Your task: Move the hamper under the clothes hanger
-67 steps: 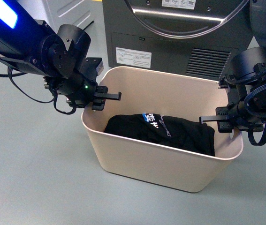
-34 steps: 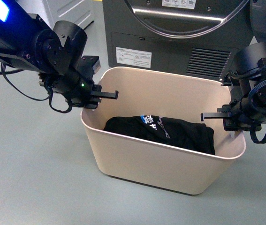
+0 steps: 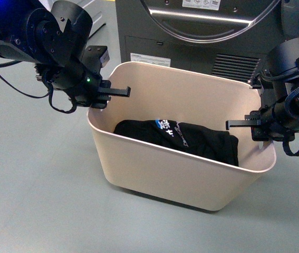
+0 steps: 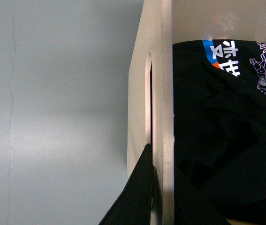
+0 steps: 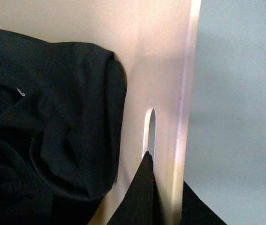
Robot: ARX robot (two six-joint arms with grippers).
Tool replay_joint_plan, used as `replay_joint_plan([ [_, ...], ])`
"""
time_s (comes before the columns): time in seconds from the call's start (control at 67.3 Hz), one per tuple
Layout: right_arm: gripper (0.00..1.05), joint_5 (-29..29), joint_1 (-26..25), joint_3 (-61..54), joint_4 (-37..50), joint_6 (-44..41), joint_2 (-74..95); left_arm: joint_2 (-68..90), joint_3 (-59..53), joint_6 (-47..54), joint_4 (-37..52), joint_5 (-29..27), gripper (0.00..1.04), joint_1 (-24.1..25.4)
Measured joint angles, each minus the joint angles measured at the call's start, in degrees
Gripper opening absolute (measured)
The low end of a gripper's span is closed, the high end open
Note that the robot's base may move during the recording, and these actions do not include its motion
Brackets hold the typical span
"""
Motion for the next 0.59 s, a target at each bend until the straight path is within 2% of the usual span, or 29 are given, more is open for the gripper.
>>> replay_joint_plan([
  [0.594, 0.03, -0.26, 0.37, 0.0, 0.04, -0.11, 0.0, 0.0, -0.04, 0.0, 0.0, -0.2, 0.04, 0.44],
])
